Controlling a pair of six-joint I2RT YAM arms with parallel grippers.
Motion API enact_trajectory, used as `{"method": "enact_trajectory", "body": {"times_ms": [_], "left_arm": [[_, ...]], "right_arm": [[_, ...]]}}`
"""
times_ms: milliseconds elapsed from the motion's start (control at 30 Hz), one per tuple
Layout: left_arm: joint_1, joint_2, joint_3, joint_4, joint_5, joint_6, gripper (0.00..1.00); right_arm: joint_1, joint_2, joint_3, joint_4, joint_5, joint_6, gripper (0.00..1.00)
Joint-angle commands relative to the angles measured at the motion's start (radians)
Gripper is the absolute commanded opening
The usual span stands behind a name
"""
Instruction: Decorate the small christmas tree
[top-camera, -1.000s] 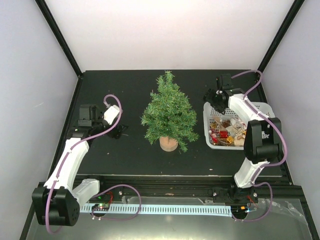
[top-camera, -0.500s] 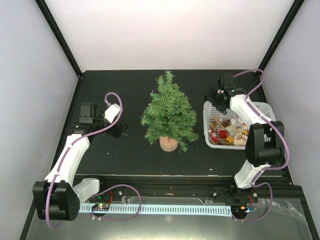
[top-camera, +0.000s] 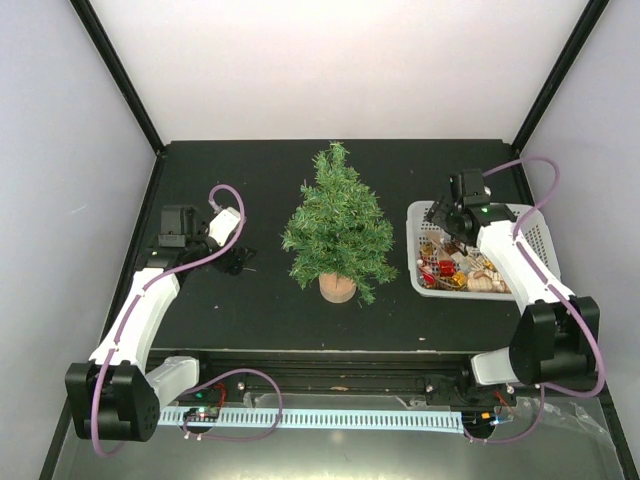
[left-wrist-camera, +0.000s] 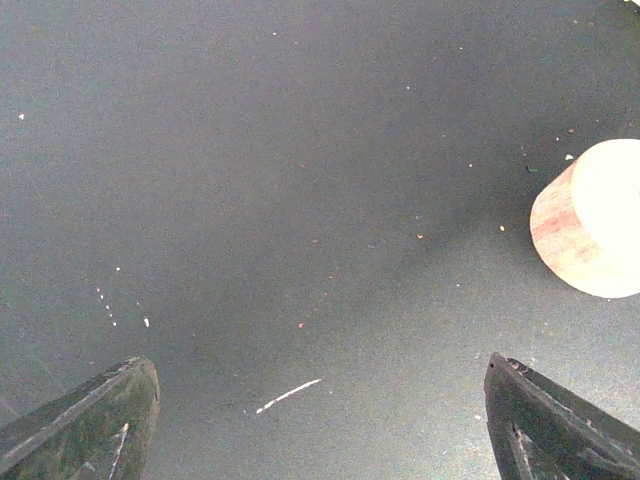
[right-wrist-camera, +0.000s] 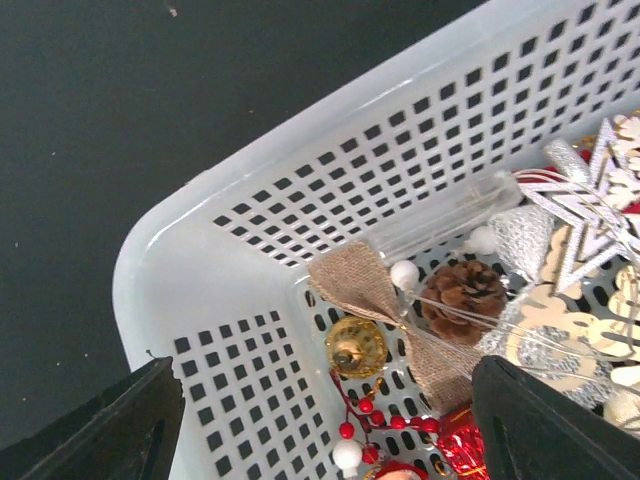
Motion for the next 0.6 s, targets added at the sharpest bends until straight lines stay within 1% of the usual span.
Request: {"method": "enact_trajectory", "body": {"times_ms": [0,133,233,300,567], "left_arm": [[0.002,-0.015,0.039,-0.023,0.004,-0.016,0.89],[0.002,-0.020,0.033,-0.028,0.001,-0.013,0.89],[0.002,-0.018,0.032,-0.031,0.003,-0.012,0.89],[0.002,-0.014,0.035,-0.031,0.005,-0.011,0.89],[0.002,-0.011,0.034,-0.036,0.018,-0.016,0.89]], "right_arm": [[-0.017,-0.029,-0.038,-0.045,0.058,0.031,0.81],[-0.043,-0.022,-0.072,-0.042,0.056,0.042,0.84],[-0.101,0.005,-0.106,-0.021,-0.032,0.044,0.84],[-0.134,0.013,-0.129,0.002,-0.055,0.050,0.85],[-0.165,0.036,-0.159,0.045,-0.082,0.066,0.85]]}}
